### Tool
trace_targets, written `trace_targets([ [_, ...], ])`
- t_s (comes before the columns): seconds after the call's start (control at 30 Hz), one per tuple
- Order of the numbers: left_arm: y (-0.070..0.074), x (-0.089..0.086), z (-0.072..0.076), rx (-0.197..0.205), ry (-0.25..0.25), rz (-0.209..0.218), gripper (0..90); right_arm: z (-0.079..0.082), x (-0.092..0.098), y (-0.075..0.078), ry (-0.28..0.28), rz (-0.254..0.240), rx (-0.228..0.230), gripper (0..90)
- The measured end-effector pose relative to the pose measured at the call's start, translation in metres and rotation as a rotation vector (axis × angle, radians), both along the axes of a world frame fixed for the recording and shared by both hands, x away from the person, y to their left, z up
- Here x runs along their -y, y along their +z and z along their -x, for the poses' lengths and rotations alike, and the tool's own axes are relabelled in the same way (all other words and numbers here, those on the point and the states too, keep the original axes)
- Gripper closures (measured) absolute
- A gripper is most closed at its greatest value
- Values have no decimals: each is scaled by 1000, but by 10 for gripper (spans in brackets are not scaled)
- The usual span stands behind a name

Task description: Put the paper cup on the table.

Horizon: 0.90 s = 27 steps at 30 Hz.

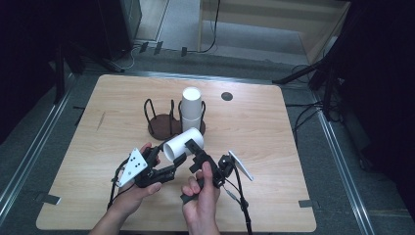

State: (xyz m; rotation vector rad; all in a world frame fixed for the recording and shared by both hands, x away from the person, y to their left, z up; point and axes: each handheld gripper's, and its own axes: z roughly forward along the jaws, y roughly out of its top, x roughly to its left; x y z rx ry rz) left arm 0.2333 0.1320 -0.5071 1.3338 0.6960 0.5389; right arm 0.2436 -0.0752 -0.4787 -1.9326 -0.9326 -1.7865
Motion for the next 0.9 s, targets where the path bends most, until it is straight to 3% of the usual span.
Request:
trace_targets([
  [0.13,0,1,0,-5,-5,-3,337,-5,0,-5,-7,-40,-34,0],
  [0.37,-2,3,1,-11,-15,-13,338,-10,-1,-9,-4,-72,-54,0],
  [0.6,-4,5,1,-29,-16,-36,337,-22,2,-17,10,-118,-112,10],
  [0.9,-5,3,0,-26,-5,-42,338,-26,2,-17,0,-172,-135,46],
])
